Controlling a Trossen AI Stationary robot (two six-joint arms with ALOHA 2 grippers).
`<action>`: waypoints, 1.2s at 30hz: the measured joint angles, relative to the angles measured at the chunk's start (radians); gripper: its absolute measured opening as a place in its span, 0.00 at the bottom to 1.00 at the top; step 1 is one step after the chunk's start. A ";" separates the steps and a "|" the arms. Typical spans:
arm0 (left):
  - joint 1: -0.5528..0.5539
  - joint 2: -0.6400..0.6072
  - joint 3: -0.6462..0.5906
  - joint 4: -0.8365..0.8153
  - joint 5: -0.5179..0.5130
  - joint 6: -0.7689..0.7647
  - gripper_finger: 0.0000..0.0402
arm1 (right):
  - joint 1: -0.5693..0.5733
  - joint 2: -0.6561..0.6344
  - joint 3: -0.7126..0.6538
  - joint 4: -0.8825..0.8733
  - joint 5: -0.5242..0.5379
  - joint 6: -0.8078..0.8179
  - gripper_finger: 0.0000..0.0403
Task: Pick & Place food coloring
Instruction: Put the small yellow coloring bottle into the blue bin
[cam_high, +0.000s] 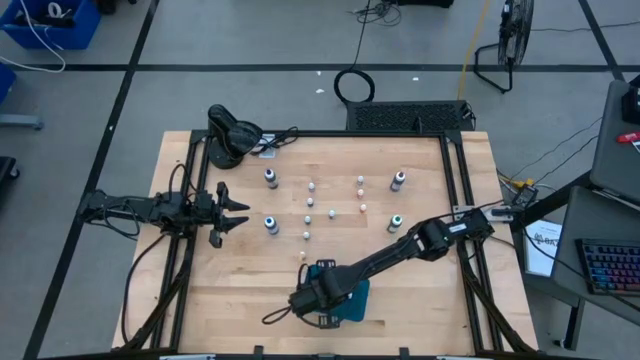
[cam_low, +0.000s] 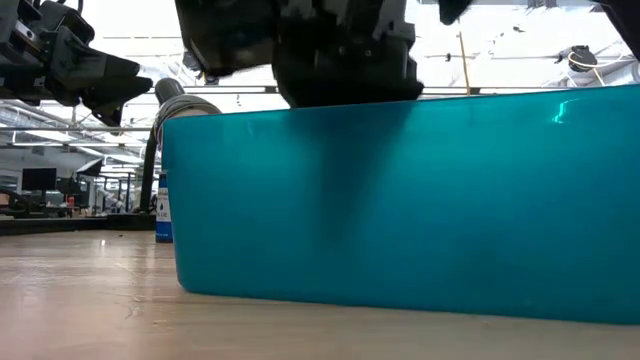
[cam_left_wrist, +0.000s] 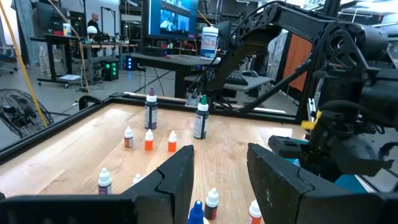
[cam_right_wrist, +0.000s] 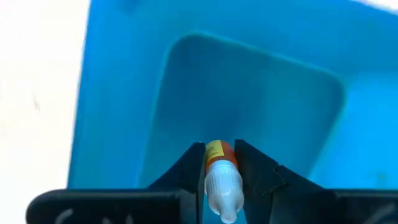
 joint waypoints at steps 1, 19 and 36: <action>0.000 0.000 0.000 0.000 0.000 0.000 0.38 | 0.000 0.000 0.000 0.000 -0.001 0.000 0.14; 0.000 0.000 0.000 0.000 0.000 0.000 0.38 | -0.001 -0.013 -0.022 0.074 -0.055 0.044 0.35; 0.000 0.000 0.000 0.000 0.000 0.000 0.38 | -0.028 -0.176 -0.022 -0.019 -0.025 0.026 0.33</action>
